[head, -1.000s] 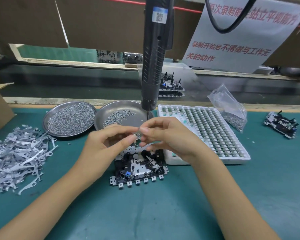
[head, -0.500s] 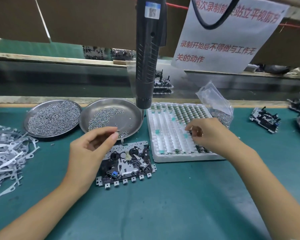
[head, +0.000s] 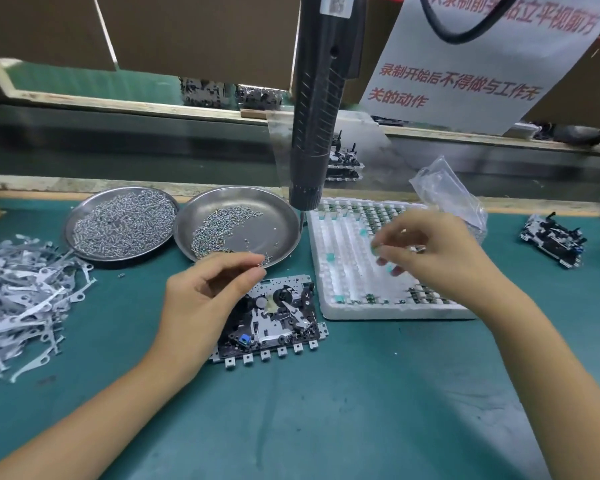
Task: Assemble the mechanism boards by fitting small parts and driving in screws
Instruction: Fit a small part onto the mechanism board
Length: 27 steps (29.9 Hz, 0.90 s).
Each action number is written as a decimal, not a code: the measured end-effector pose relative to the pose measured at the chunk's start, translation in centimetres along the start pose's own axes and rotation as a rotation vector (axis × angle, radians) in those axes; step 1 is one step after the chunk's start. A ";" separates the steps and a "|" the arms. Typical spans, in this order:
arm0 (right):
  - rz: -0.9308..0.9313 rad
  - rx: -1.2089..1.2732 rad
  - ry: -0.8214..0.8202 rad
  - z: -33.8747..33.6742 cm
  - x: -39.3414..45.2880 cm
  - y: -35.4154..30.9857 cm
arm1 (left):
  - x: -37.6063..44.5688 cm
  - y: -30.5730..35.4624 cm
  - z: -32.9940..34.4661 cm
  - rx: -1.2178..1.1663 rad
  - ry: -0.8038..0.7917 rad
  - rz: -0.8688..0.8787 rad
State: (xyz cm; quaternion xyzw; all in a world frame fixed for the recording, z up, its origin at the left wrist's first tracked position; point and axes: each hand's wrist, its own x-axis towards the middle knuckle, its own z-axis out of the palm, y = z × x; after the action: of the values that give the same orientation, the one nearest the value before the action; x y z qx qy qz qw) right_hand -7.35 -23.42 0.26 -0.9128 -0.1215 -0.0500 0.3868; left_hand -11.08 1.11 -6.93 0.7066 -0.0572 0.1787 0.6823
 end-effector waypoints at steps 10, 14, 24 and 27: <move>0.124 0.840 -0.220 9.2 -1.2 -2.7 | -0.1 0.0 0.0 -0.009 -0.071 0.030; 0.152 0.893 -0.167 9.3 -1.3 -2.5 | -0.1 0.0 0.2 -0.022 -0.084 0.035; 0.127 0.848 -0.146 9.2 -1.5 -2.6 | -0.1 -0.6 -0.1 -0.006 -0.114 0.048; 0.117 0.839 -0.138 9.3 -1.6 -2.6 | 0.0 -0.7 -0.1 -0.004 -0.114 0.050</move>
State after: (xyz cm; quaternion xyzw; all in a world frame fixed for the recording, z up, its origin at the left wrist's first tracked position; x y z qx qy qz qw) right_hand -9.58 -15.30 -4.66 -0.6828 -0.1051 0.0871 0.7178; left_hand -10.92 1.20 -7.57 0.7127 -0.1140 0.1548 0.6746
